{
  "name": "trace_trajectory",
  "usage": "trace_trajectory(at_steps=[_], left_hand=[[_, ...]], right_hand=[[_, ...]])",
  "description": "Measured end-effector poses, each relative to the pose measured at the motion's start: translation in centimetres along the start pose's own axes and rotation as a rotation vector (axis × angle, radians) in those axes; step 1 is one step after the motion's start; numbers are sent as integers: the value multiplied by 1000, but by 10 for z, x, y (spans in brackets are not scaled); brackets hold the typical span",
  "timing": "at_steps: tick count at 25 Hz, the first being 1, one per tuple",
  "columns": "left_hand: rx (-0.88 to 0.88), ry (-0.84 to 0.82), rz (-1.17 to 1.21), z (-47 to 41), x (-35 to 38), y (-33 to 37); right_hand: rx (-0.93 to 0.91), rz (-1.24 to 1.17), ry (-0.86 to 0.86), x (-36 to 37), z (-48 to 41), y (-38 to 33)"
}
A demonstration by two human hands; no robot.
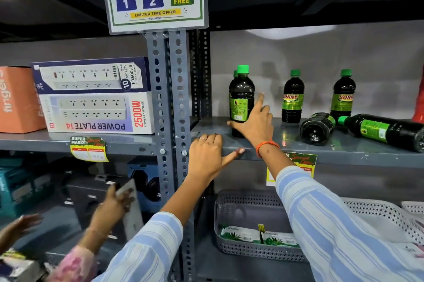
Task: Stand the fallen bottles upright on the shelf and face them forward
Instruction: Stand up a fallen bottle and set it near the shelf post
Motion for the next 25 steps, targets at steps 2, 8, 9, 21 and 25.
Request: trace_trajectory(at_steps=[2,8,9,21,25], left_hand=[[-26,17,-4,3,1,-2],[-71,9,-19,4,4,-7],[-79,8,-24,5,4,-6],[-118,75,2,21,3,-4],[-118,86,-8,21,2,-3]], right_hand=[[52,-79,-93,10,-4,9],[78,-397,-234,25,-4,13],[88,-413,-254,27,-3,13],[73,-436,-316,34,-4,8],[57,-442,-284,29,-4,7]])
Point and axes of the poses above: each hand's wrist, its own z-axis away from the middle knuckle, its own x-axis out of the palm, y = z × x, the point moved 9 cm from there along -z, towards the middle knuckle, and after that the axes turned 5 degrees about z, right-handed, at the moved point
